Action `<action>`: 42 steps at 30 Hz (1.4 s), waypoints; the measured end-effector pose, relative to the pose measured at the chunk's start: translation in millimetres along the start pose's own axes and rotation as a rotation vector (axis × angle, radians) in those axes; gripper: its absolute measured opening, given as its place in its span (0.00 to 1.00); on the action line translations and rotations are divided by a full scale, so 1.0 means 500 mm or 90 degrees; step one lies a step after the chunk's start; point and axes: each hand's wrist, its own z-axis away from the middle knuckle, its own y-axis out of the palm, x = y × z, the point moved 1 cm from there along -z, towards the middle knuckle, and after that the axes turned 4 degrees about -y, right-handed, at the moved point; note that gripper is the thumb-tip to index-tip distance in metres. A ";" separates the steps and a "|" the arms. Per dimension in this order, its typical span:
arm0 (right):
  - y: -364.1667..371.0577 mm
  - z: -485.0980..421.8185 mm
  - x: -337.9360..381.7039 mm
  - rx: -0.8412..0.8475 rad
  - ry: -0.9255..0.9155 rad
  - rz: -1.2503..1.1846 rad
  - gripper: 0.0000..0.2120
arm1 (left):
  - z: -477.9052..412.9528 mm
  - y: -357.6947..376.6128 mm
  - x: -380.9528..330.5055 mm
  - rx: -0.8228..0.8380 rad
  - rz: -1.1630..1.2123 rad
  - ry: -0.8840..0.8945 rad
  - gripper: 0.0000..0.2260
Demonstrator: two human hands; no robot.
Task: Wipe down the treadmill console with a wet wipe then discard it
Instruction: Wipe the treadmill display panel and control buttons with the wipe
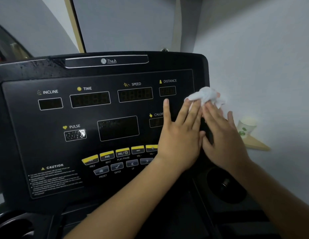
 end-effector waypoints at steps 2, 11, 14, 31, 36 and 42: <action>0.013 0.045 0.010 0.017 0.006 -0.011 0.33 | 0.039 0.013 -0.004 0.009 0.018 0.018 0.28; 0.013 0.038 0.015 0.024 -0.002 0.044 0.31 | 0.045 -0.002 0.009 0.020 -0.042 0.045 0.26; 0.030 0.071 0.044 0.038 0.003 0.059 0.32 | 0.080 0.015 0.017 0.027 -0.024 0.051 0.27; 0.067 0.103 0.126 0.024 -0.086 0.068 0.28 | 0.193 0.027 0.102 0.033 -0.009 0.057 0.27; 0.043 0.020 0.144 -0.001 -0.085 0.078 0.27 | 0.142 -0.003 0.142 -0.034 0.001 0.027 0.25; 0.075 0.085 0.196 0.035 -0.099 0.040 0.28 | 0.220 0.004 0.152 -0.063 0.055 0.006 0.21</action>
